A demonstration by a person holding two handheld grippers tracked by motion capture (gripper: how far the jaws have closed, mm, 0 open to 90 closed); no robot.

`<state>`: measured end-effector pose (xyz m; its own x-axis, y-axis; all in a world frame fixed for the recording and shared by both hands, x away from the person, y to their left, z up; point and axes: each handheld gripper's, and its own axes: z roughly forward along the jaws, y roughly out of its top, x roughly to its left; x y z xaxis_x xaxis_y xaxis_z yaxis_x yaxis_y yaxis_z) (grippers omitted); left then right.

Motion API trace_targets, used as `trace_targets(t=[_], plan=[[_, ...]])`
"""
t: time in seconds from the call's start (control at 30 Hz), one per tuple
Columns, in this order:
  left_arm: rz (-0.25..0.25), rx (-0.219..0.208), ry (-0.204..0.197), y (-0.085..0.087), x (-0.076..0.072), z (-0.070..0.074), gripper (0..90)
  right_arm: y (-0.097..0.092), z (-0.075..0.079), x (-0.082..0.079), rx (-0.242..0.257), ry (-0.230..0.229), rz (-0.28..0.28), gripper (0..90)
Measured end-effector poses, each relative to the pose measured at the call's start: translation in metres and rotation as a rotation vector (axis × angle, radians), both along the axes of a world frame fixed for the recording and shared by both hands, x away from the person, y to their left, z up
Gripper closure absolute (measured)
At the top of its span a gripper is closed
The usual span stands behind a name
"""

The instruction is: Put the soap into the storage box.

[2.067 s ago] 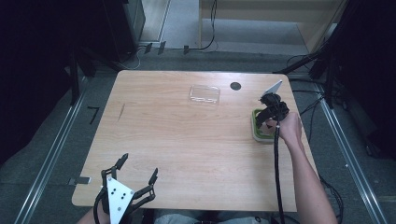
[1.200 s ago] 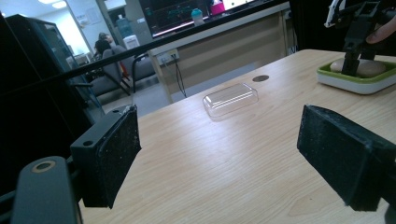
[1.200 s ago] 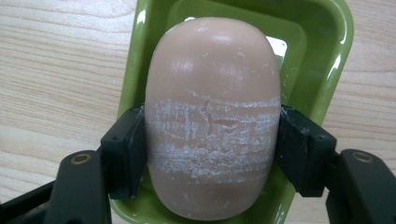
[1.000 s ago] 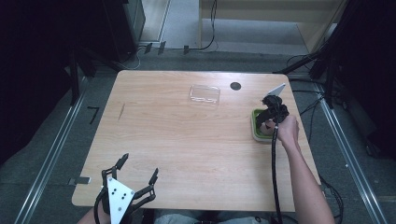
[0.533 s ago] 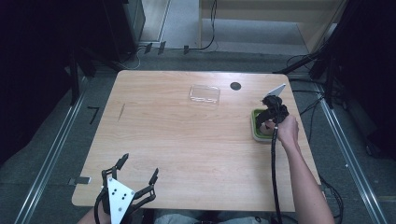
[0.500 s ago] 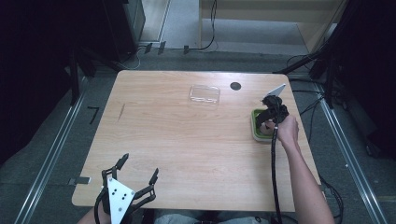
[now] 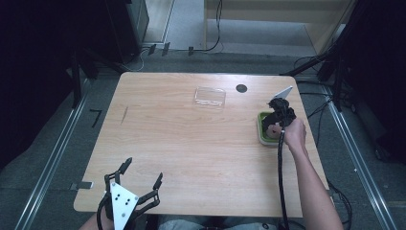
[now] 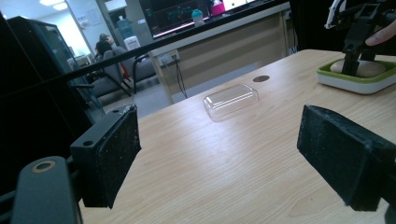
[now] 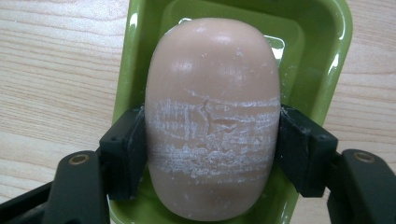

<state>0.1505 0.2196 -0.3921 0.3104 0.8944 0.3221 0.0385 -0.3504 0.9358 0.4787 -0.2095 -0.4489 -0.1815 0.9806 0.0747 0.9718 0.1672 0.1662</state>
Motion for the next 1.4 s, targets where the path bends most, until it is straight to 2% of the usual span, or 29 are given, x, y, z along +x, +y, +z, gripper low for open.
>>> trace_targets(t=[0.43,0.5,0.57,0.6,0.63,0.77,0.97,1.4], plan=[[0.0,-0.002,-0.002,0.0,0.0,0.0,13.8,0.001,0.001,-0.001,-0.021,-0.005,0.003,31.7],[-0.001,0.0,-0.002,0.0,0.0,0.0,13.8,0.002,0.004,-0.002,-0.026,-0.02,0.001,28.3],[-0.002,0.0,-0.003,0.0,0.0,0.0,13.8,0.004,0.008,-0.002,-0.039,-0.032,0.009,19.7],[-0.001,0.0,-0.003,0.0,0.0,0.0,13.8,0.005,0.009,-0.003,-0.05,-0.033,0.015,15.3],[-0.001,-0.001,-0.003,0.0,0.0,0.0,13.8,0.006,0.01,-0.003,-0.055,-0.028,0.02,14.6],[-0.002,0.001,-0.003,0.0,0.0,0.0,13.8,0.006,0.011,-0.005,-0.047,-0.017,0.027,13.9],[-0.001,-0.001,-0.004,0.0,0.0,0.0,13.8,0.008,0.019,-0.011,-0.045,-0.035,0.04,13.3],[-0.002,-0.002,-0.005,0.0,0.0,0.0,13.8,0.01,0.034,-0.036,-0.062,-0.033,0.087,13.1]])
